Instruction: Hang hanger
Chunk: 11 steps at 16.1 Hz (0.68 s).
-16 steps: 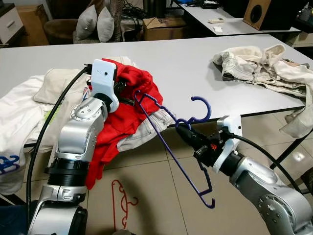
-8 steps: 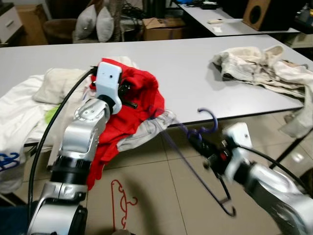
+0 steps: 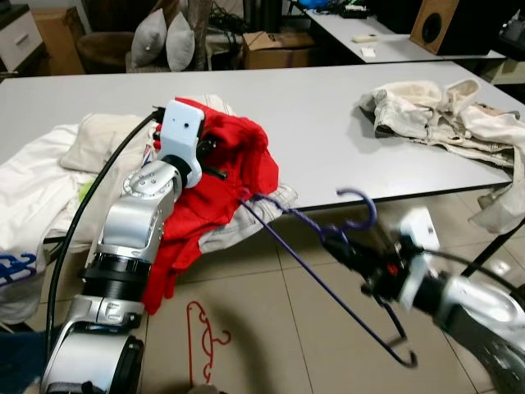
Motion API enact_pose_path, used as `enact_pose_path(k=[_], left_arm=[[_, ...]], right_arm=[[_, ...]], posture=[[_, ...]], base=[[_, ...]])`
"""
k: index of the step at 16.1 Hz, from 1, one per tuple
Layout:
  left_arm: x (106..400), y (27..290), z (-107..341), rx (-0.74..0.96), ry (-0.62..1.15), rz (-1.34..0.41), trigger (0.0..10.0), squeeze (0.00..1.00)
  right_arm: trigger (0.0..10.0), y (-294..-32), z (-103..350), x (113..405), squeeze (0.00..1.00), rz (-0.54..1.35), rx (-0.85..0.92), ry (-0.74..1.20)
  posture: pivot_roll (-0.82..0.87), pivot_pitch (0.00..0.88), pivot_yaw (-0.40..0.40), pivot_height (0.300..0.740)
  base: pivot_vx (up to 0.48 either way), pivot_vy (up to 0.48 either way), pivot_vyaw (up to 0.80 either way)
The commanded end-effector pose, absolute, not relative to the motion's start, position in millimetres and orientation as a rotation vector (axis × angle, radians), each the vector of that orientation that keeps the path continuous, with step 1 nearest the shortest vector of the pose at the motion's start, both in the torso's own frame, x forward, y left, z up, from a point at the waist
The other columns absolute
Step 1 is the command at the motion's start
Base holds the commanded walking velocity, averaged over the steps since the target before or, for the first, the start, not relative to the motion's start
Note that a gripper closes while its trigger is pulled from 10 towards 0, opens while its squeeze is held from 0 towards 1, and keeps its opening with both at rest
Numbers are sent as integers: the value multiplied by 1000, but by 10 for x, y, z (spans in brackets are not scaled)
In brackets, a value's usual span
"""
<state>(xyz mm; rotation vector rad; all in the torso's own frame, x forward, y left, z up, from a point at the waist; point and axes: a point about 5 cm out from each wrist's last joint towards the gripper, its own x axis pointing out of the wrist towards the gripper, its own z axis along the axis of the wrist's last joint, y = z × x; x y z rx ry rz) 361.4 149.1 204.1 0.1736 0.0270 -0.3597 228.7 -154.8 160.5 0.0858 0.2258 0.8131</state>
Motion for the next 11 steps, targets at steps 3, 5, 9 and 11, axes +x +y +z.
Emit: enact_pose_path(k=[3, 5, 9, 11], left_arm=[[3604, 1418, 2118, 171, 8, -393, 10000, 0], [3602, 1398, 2141, 171, 3, -396, 10000, 0], [3558, 1372, 2155, 155, 7, -425, 10000, 0], [3529, 1351, 2175, 160, 8, -457, 10000, 0]], right_arm=[[10000, -1262, 1615, 2575, 0, 843, 155, 181], [10000, -1158, 1576, 2677, 0, 846, 182, 184], [10000, -1092, 1552, 2843, 0, 794, 243, 161], [10000, -1129, 1556, 2950, 0, 704, 289, 136]], posture=[[4, 0, 3, 740], [18, 0, -6, 740], [21, 0, -3, 740], [26, 0, -1, 740]], base=[[0, 0, 0], [0, 0, 0], [0, 0, 0], [0, 0, 0]])
